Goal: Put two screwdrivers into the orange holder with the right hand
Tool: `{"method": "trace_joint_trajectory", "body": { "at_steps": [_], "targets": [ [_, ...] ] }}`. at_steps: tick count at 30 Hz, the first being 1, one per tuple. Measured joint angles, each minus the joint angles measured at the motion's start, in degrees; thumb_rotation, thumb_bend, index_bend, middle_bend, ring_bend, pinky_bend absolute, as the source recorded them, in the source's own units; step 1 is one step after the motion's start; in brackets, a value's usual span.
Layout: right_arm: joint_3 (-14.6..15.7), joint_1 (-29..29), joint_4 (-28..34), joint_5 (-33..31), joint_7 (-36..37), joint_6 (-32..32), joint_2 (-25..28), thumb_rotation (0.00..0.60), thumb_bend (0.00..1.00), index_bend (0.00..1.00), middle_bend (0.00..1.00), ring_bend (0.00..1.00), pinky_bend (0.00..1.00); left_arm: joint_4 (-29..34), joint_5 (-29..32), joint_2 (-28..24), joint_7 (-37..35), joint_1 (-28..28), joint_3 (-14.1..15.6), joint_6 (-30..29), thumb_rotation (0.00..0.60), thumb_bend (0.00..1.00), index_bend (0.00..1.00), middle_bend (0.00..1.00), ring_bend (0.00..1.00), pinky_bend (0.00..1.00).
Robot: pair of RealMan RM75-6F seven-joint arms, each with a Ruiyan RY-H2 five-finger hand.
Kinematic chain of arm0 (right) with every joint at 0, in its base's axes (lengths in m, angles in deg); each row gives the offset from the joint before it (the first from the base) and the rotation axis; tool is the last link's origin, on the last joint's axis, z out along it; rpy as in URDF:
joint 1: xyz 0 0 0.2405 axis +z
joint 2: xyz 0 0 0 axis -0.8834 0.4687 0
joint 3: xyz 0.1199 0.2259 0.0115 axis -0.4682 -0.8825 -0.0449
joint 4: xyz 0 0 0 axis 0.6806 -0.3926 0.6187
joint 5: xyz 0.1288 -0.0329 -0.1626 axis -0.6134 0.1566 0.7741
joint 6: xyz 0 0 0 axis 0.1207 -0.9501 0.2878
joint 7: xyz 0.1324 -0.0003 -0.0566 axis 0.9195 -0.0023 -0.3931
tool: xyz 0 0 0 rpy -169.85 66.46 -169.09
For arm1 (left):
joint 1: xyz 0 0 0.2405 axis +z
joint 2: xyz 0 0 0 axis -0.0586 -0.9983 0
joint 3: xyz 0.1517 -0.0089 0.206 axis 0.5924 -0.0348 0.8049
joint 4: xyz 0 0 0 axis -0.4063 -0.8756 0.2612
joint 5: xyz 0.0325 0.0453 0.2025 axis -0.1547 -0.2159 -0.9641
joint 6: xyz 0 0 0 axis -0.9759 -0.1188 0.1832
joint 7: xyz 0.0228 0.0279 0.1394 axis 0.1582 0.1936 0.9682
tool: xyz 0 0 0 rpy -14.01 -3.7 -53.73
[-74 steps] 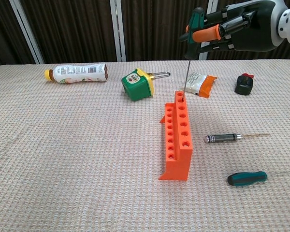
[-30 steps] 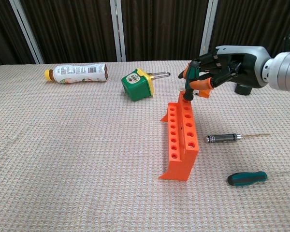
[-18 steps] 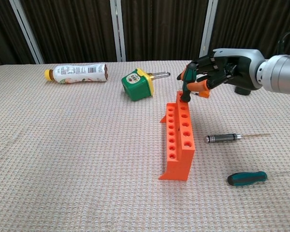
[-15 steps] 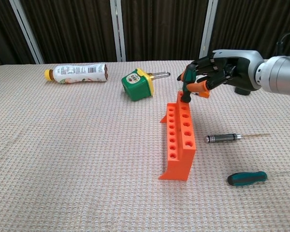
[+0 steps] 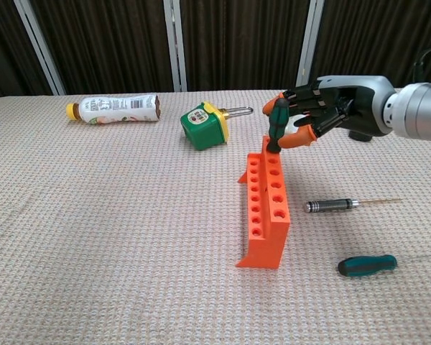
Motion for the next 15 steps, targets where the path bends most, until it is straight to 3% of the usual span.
{"method": "trace_joint_trajectory", "body": {
  "at_steps": [9, 15],
  "targets": [
    [-0.64, -1.59, 3.86, 2.93, 0.67, -2.62, 3.71, 0.6, 0.06, 0.15, 0.08, 0.0, 0.0, 0.4, -0.24, -0.33, -0.34, -0.14, -0.25, -0.24, 0.6, 0.14, 0.1, 0.0, 0.0, 0.0],
    [-1.04, -3.88, 6.24, 4.89, -0.71, -6.19, 9.68, 0.6, 0.09, 0.27, 0.12, 0.0, 0.0, 0.12, 0.06, -0.32, -0.37, -0.37, -0.6, -0.12, 0.6, 0.14, 0.1, 0.0, 0.0, 0.0]
  ]
}}
